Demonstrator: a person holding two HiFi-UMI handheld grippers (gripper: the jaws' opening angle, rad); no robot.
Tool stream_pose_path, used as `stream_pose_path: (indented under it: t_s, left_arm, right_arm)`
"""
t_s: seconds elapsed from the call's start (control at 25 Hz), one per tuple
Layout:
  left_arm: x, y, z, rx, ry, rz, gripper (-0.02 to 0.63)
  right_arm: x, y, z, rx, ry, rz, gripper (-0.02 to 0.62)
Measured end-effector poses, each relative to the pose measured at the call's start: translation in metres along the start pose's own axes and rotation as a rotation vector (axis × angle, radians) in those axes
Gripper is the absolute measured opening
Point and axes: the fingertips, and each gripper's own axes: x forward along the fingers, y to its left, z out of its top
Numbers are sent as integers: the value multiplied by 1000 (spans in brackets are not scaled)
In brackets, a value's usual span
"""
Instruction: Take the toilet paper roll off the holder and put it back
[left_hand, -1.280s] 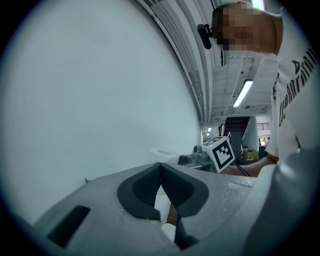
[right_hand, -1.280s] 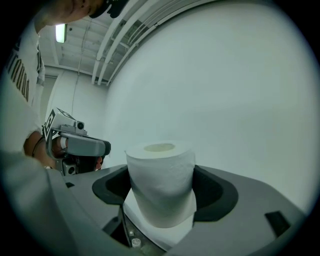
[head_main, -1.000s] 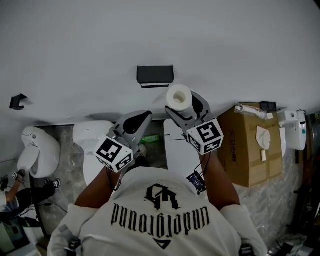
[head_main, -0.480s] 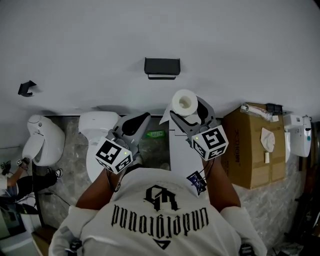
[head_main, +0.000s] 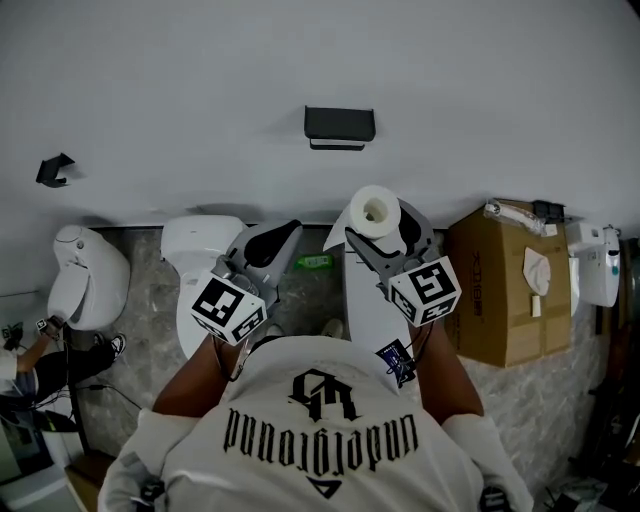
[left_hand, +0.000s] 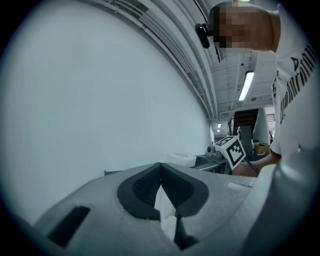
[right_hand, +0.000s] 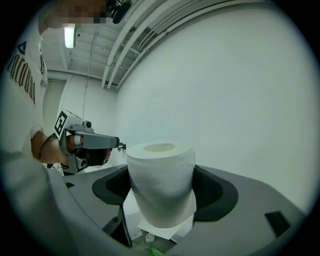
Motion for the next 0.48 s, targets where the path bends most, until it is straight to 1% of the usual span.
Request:
stream_pose_path:
  t_s: [0.16, 0.48]
  left_arm:
    - [-20, 6, -1, -7, -5, -16, 12]
    - [-63, 16, 8, 9, -27, -58, 12]
  right_arm:
    - [3, 20, 4, -5, 2, -16, 341]
    - [15, 59, 18, -12, -2, -58, 341]
